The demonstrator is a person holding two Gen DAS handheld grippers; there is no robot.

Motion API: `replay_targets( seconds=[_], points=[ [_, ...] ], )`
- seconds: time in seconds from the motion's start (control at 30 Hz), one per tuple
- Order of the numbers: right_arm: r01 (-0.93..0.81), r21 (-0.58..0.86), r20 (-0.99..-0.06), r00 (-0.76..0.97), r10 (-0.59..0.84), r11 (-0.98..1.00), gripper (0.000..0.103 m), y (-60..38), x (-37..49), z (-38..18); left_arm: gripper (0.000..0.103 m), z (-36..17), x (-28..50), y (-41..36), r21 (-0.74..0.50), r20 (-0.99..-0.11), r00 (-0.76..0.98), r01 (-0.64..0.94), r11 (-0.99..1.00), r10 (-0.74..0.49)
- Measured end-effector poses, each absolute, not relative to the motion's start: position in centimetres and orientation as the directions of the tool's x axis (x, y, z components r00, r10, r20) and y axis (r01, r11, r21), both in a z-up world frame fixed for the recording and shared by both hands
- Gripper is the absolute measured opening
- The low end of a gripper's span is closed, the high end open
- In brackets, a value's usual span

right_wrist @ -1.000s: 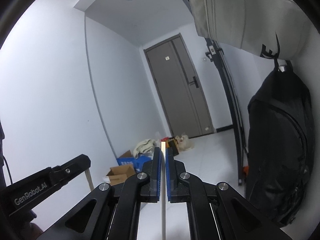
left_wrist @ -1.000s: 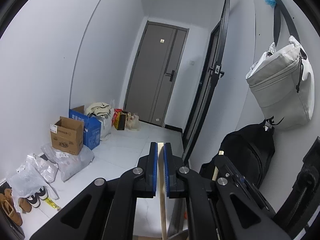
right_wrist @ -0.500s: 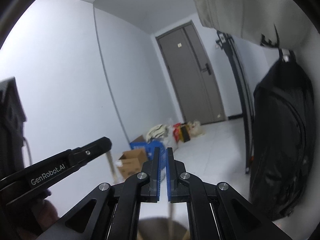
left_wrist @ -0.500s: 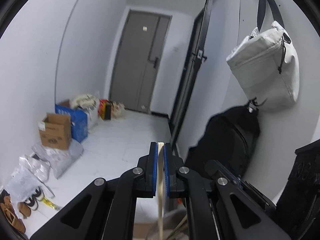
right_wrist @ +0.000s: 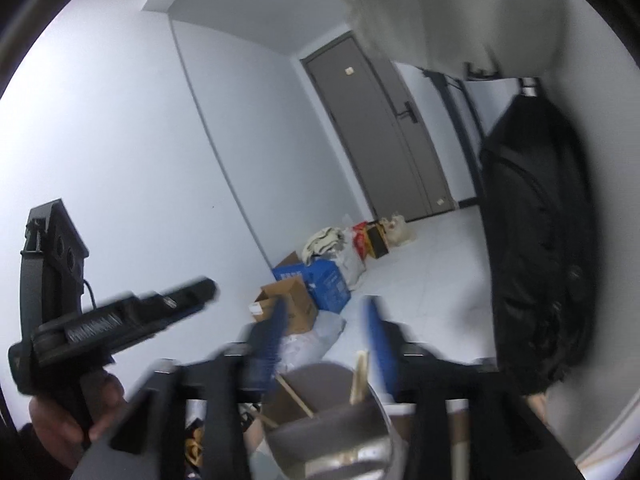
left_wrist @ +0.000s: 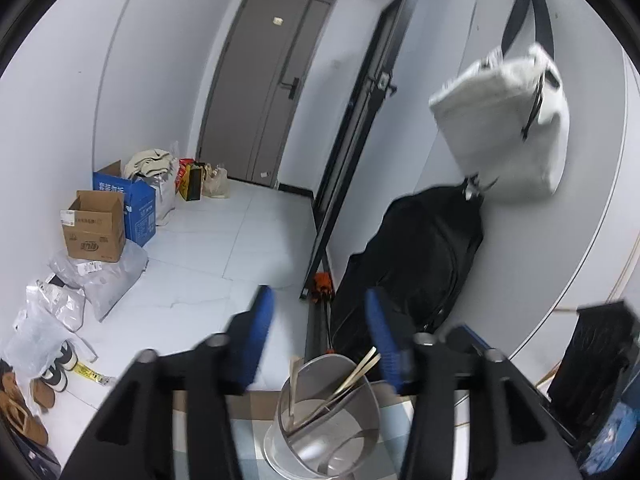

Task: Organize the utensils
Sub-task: 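Open both grippers to drop the chopsticks into the white holder, then move both grippers back down to the chopstick pile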

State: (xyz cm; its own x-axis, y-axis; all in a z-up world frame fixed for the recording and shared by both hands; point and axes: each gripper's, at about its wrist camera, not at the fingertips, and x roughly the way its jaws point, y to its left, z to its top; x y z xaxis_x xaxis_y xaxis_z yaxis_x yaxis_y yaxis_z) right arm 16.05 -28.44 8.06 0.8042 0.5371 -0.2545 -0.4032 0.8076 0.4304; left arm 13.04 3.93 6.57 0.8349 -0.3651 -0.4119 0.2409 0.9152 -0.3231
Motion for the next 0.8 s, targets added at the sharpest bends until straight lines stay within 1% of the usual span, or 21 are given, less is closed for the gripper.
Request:
replay_targets(
  seconds=[0.03, 0.1, 0.13, 0.17, 0.2, 0.23, 0.27, 0.37, 0.47, 0.6, 0.67, 0.7, 0.73, 0.8],
  points=[
    [-0.398, 0.434, -0.258, 0.805, 0.534, 0.808, 0.054, -29.0, 15.4, 8.2, 0.048, 6.9, 12.5, 4.0, -0.32, -0.41, 0.838, 0.237, 0.917, -0.36],
    [-0.392, 0.418, -0.275, 0.805, 0.525, 0.82, 0.06, -29.5, 14.5, 8.4, 0.049, 7.2, 11.5, 4.0, -0.322, -0.407, 0.842, 0.231, 0.918, -0.355],
    [-0.389, 0.413, -0.277, 0.808, 0.52, 0.824, 0.063, -29.9, 14.0, 8.5, 0.051, 7.2, 11.1, 4.1, -0.322, -0.406, 0.844, 0.228, 0.919, -0.352],
    [-0.388, 0.413, -0.277, 0.808, 0.519, 0.824, 0.064, -30.1, 13.6, 8.5, 0.055, 7.3, 10.5, 4.1, -0.318, -0.407, 0.846, 0.221, 0.922, -0.343],
    [-0.39, 0.412, -0.279, 0.806, 0.522, 0.823, 0.065, -30.4, 13.0, 8.6, 0.062, 7.3, 10.0, 4.1, -0.312, -0.408, 0.85, 0.212, 0.926, -0.333],
    [-0.391, 0.413, -0.281, 0.805, 0.523, 0.823, 0.07, -30.6, 12.7, 8.6, 0.067, 7.3, 9.4, 4.1, -0.307, -0.41, 0.855, 0.198, 0.931, -0.317],
    [-0.388, 0.412, -0.285, 0.805, 0.521, 0.825, 0.075, -30.8, 12.1, 8.7, 0.067, 7.2, 9.1, 4.2, -0.305, -0.411, 0.859, 0.187, 0.934, -0.306],
    [-0.381, 0.411, -0.291, 0.806, 0.516, 0.828, 0.082, -31.4, 10.6, 8.9, 0.067, 6.8, 7.8, 4.4, -0.293, -0.43, 0.858, 0.161, 0.942, -0.28],
    [-0.381, 0.409, -0.296, 0.804, 0.515, 0.829, 0.088, -31.7, 8.9, 8.8, 0.067, 6.2, 6.7, 4.6, -0.277, -0.457, 0.854, 0.13, 0.952, -0.249],
    [-0.386, 0.394, -0.313, 0.797, 0.517, 0.834, 0.092, -31.6, 6.9, 8.8, 0.067, 5.2, 5.3, 4.8, -0.265, -0.488, 0.846, 0.093, 0.96, -0.217],
    [-0.386, 0.387, -0.32, 0.796, 0.514, 0.838, 0.098, -31.5, 6.1, 8.7, 0.068, 4.6, 4.6, 4.9, -0.26, -0.505, 0.839, 0.075, 0.963, -0.201],
    [-0.386, 0.384, -0.325, 0.794, 0.514, 0.839, 0.099, -31.4, 5.7, 8.6, 0.069, 4.3, 4.2, 5.0, -0.256, -0.514, 0.835, 0.07, 0.964, -0.197],
    [-0.387, 0.38, -0.33, 0.792, 0.514, 0.84, 0.1, -31.4, 5.3, 8.5, 0.073, 4.1, 4.0, 5.1, -0.252, -0.52, 0.832, 0.067, 0.965, -0.194],
    [-0.391, 0.366, -0.343, 0.787, 0.513, 0.845, 0.1, -31.1, 4.7, 8.3, 0.078, 3.4, 3.4, 5.2, -0.242, -0.529, 0.83, 0.051, 0.969, -0.176]
  ],
)
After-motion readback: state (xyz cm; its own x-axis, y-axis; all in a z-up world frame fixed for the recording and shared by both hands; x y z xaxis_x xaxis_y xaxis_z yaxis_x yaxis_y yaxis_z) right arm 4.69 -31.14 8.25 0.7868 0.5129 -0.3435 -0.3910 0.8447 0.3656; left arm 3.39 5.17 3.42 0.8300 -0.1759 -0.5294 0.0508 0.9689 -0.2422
